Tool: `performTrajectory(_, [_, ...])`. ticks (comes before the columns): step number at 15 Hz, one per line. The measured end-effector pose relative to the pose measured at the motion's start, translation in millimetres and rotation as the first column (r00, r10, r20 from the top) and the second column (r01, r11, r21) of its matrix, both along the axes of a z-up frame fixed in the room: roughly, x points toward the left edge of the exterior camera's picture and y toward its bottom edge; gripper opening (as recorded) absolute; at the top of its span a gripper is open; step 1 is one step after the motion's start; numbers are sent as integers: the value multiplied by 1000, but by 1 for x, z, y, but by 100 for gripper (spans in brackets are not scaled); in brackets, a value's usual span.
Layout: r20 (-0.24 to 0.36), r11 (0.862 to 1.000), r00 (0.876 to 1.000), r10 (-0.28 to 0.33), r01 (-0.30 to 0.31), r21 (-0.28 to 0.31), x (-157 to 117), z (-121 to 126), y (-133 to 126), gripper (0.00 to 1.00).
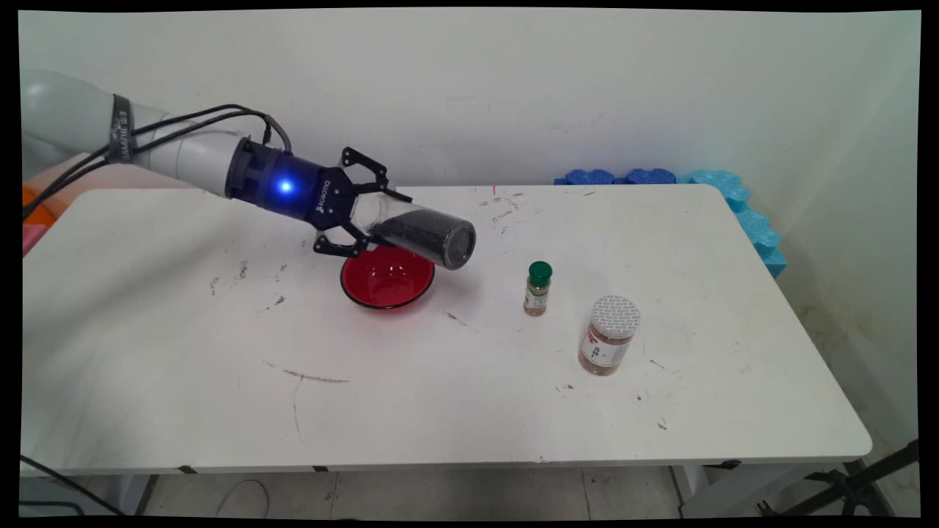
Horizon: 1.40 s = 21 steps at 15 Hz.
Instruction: Pour the black seasoning powder in the red bowl
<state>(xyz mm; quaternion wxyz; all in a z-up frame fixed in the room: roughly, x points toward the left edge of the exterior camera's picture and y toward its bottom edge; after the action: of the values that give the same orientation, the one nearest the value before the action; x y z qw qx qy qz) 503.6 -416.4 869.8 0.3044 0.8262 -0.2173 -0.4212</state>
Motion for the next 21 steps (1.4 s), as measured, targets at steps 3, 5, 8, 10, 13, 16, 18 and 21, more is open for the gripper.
performTrajectory(3, [-16,1000,1000,17,-16,14,0,-1,0,0])
performTrajectory(5, [-28,999,999,30,-29,27,-1,-1,-1,0])
performTrajectory(8, [-42,998,998,42,-41,40,-2,-1,0,0])
performTrajectory(10, [-53,997,997,53,-50,53,-3,-1,0,0])
performTrajectory(13, [-67,996,995,67,-62,70,-5,-2,1,0])
performTrajectory(16, [-79,994,994,79,-72,81,-6,-1,1,0])
performTrajectory(18, [-83,993,993,83,-76,85,-6,-1,1,0])
performTrajectory(21, [-89,992,992,90,-82,91,-6,-1,1,0])
